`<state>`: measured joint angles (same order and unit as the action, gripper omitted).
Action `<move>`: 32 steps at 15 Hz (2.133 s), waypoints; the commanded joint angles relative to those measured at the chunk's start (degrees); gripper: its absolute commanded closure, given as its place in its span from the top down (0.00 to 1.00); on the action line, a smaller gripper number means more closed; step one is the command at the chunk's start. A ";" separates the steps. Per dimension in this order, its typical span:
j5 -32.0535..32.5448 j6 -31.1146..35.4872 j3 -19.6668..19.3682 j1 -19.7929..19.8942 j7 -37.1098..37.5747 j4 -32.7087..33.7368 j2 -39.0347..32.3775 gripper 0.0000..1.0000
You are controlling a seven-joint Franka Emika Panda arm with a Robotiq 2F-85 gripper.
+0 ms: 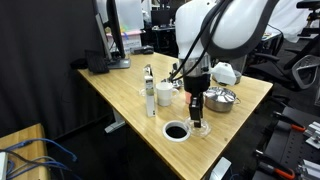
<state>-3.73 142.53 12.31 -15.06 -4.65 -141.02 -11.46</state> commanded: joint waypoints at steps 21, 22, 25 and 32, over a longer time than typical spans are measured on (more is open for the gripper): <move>5.04 -15.86 -3.83 4.06 -8.42 8.18 16.53 0.08; 5.49 -15.88 -3.97 4.23 -9.56 9.98 15.21 0.08; 7.43 -16.19 -3.66 4.36 -11.03 15.26 10.24 0.08; 8.17 -15.11 -3.08 4.49 -10.09 17.90 7.06 0.32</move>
<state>4.39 127.59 8.63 -11.13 -14.80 -123.25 -4.37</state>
